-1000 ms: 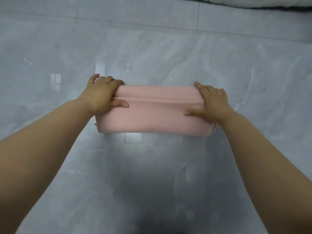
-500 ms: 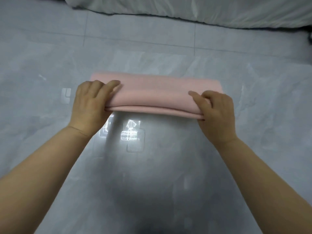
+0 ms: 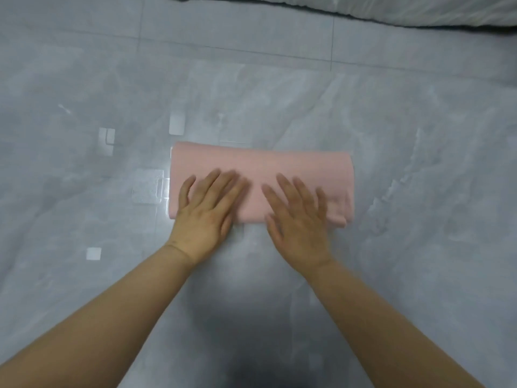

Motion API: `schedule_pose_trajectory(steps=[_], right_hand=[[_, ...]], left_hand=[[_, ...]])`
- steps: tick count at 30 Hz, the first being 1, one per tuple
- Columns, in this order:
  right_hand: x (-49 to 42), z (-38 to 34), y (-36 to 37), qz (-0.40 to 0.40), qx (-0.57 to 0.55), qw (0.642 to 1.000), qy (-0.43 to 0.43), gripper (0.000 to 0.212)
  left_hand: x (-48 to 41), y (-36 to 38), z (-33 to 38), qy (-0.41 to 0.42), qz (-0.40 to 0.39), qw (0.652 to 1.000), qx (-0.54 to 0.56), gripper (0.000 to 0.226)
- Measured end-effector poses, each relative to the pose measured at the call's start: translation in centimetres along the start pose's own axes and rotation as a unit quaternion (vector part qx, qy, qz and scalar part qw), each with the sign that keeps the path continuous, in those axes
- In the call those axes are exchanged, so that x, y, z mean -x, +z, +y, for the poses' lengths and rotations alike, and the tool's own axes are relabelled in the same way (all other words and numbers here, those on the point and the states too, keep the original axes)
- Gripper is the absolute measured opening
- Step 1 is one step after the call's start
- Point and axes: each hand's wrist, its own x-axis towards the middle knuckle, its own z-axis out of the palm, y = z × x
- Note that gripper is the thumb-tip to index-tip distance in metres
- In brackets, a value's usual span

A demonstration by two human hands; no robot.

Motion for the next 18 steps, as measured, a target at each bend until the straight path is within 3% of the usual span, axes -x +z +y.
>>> schedule_pose_trajectory(steps=[6,11,18], right_hand=[[-3.8,0.5,3.0,-0.105,0.033,0.992,0.061,0.059],[-0.8,5.3,2.7,-0.093,0.067,0.987,0.114,0.065],[-2.3,4.3,2.0,-0.135,0.029,0.981,0.135,0.079]], left_hand=[[-3.3,2.7,-0.3,-0.136,-0.109,0.984,-0.020,0.067],[-2.2,2.4,-2.0,-0.149,-0.147,0.977,-0.032,0.071],[-2.2,2.3,-2.3,-0.124,-0.167,0.978,-0.027,0.088]])
